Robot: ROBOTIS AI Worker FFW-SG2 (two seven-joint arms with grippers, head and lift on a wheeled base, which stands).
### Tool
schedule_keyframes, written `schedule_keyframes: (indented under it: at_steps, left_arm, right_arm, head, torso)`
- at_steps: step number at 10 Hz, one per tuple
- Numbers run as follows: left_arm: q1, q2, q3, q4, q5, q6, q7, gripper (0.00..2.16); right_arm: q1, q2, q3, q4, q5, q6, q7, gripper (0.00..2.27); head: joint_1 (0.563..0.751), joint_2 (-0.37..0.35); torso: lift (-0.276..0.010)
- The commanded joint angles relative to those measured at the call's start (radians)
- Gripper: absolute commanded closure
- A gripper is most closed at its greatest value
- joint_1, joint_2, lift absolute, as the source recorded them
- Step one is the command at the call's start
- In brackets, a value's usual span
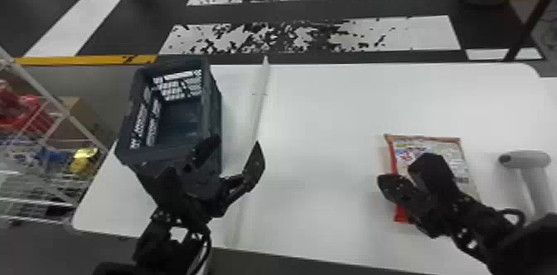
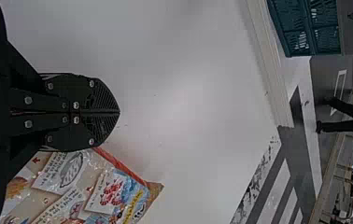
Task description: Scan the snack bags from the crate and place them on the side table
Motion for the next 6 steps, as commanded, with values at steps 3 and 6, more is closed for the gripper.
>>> schedule_keyframes:
  at_steps: [3,6]
  left_arm:
    - [-0.005,0.001,-0.003,0.002,0.000,0.005,0.000,0.04]
    - [-0.007,0.002,-0.003,-0.001,0.000,0.008,0.000,0.04]
  right_arm:
    - [0.015,-0.009,-0.019,-0.023,-0.010,-0.003,0.000,2.25]
    - [0.095,-0.007,-0.111,-0.214,-0.106,0.003,-0.003,2.01]
  head:
    - [0.695,0.138]
    - [0.695,0.140]
  torso:
    - [-0.081]
    - [-0.081]
